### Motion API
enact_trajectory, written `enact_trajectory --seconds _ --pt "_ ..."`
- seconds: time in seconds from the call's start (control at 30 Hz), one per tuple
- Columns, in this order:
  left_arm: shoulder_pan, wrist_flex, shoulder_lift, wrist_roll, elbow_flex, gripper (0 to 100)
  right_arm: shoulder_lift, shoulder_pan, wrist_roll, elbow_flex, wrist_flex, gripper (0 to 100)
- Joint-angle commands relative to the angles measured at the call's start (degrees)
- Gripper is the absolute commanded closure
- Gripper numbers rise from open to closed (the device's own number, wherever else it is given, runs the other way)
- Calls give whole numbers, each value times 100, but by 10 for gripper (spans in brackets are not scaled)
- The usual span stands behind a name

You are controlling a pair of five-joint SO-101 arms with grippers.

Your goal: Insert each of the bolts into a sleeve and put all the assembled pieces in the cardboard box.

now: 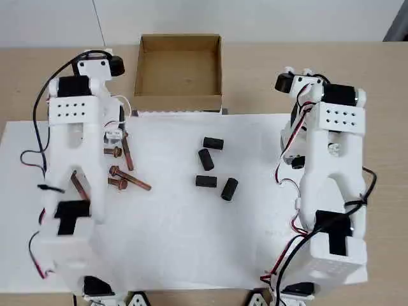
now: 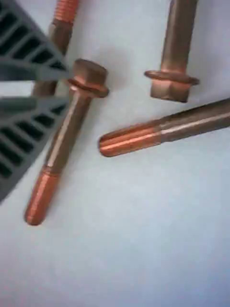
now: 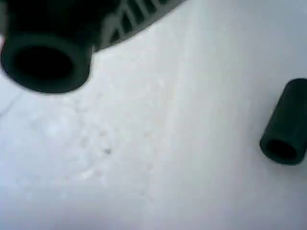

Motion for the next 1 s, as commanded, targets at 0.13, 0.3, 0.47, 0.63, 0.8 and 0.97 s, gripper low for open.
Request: enact_trajectory --seconds 0.13,0.3,0.47,0.63,0.8,0.97 --pt "35 114 844 325 -1051 908 -356 31 -53 -18 -119 995" --pt "35 88 1407 325 -1525 907 -356 40 -53 -18 -119 995" --pt "35 88 2084 325 -2009 907 -356 40 -53 -18 -154 995" --pt "35 88 2576 325 -2510 907 -356 13 -44 -18 -154 995" --pt "35 88 3007 325 -2818 908 -347 13 -44 -18 -154 995" --pt "35 79 3341 325 -2862 909 -347 13 -44 -18 -154 995"
